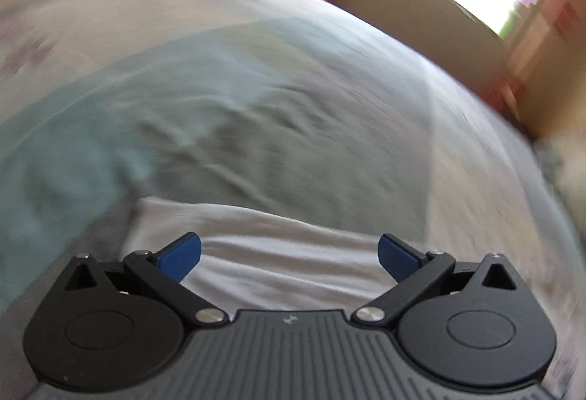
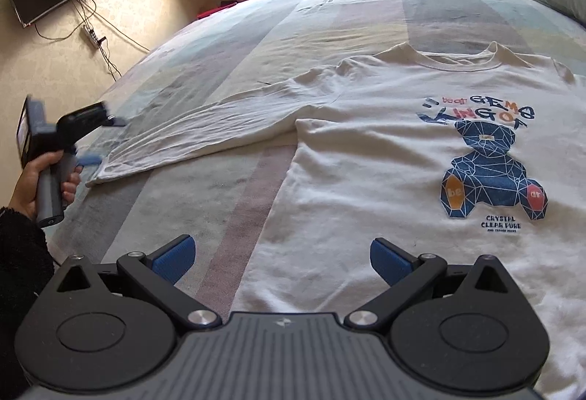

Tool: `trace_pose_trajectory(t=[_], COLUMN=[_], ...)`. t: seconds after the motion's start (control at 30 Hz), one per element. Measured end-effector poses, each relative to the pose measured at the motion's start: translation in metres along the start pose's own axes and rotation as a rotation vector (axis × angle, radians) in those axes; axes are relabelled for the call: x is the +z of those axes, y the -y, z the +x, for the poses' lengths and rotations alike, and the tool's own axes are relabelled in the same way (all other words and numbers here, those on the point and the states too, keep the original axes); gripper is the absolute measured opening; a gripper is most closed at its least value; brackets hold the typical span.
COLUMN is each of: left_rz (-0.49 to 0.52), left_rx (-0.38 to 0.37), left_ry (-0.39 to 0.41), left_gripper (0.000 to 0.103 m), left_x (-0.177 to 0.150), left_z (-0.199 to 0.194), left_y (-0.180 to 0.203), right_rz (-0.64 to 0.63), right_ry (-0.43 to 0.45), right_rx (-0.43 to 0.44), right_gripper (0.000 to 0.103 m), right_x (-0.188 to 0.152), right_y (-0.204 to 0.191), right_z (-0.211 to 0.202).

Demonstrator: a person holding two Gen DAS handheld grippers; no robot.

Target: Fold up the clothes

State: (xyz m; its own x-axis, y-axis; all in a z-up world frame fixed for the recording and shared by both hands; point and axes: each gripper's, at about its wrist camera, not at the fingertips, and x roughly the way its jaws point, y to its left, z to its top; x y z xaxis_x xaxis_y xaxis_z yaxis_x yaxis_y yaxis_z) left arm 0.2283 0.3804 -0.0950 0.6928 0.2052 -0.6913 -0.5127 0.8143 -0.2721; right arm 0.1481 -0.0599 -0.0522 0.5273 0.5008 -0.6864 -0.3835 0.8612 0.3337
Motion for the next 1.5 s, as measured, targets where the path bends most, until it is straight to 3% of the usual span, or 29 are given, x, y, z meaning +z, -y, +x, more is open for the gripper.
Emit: trace_pose_trajectory(t=[0.13,0.2,0.4,0.5,0.57,0.7,0.87,1.0,1.1,1.37,1.5], left_rz=[0.205,0.23,0.155,0.151,0.174,0.302,0.35,0.369,0.332,0.31,0.295], left_rx=[0.08,0.12,0.172,0.201,0.183,0.179,0.154,0.061,-0.005,0.078,0.069], left_ry=[-0.021,-0.035,0.022,0.009,-0.009,0.04,-0.08,-0.167,-0.156,-0.114,-0.081], left_gripper=[0.102,0.102,0.102,0.102,0.102,0.102,0.102,0.102,0.102,0.102,0.102], left_x=[-0.016,-0.023,-0.012,-0.008,-0.008,-0.025,-0.05,-0.052,-0.046,-0.037,-0.03], left_z=[0.025,0.038,0.054,0.054,0.043,0.01,0.019,0.008,-0.004,-0.005,-0.012], left_y=[0.05,0.055,0.049,0.055,0.063,0.085,0.086,0.083,0.08,0.065,0.057], right_rz=[-0.031,-0.05,-0.042,-0.052,-0.069,-0.06,-0.028,-0.042,-0.041,-0.115,-0.203], right_ry=[0.001,0.003,-0.022,-0.022,-0.006,0.016,0.006,-0.016,-0.026,-0.045,-0.047], right_rx=[-0.014,-0.031,-0.061,-0.059,-0.058,-0.045,-0.042,-0.087,-0.119,-0.143,-0.135], right_gripper=[0.103,0.103,0.103,0.103,0.103,0.103,0.103,0.103,0.103,0.103,0.103], right_x=[-0.001,-0.001,-0.004,-0.005,-0.004,-0.005,-0.01,-0.007,-0.004,0.007,0.032], right_y=[-0.008,-0.01,-0.006,-0.01,-0.013,-0.014,-0.015,-0.017,-0.017,-0.03,-0.052], right_z=[-0.002,-0.003,0.002,-0.001,-0.007,-0.012,-0.004,0.004,0.008,0.019,0.044])
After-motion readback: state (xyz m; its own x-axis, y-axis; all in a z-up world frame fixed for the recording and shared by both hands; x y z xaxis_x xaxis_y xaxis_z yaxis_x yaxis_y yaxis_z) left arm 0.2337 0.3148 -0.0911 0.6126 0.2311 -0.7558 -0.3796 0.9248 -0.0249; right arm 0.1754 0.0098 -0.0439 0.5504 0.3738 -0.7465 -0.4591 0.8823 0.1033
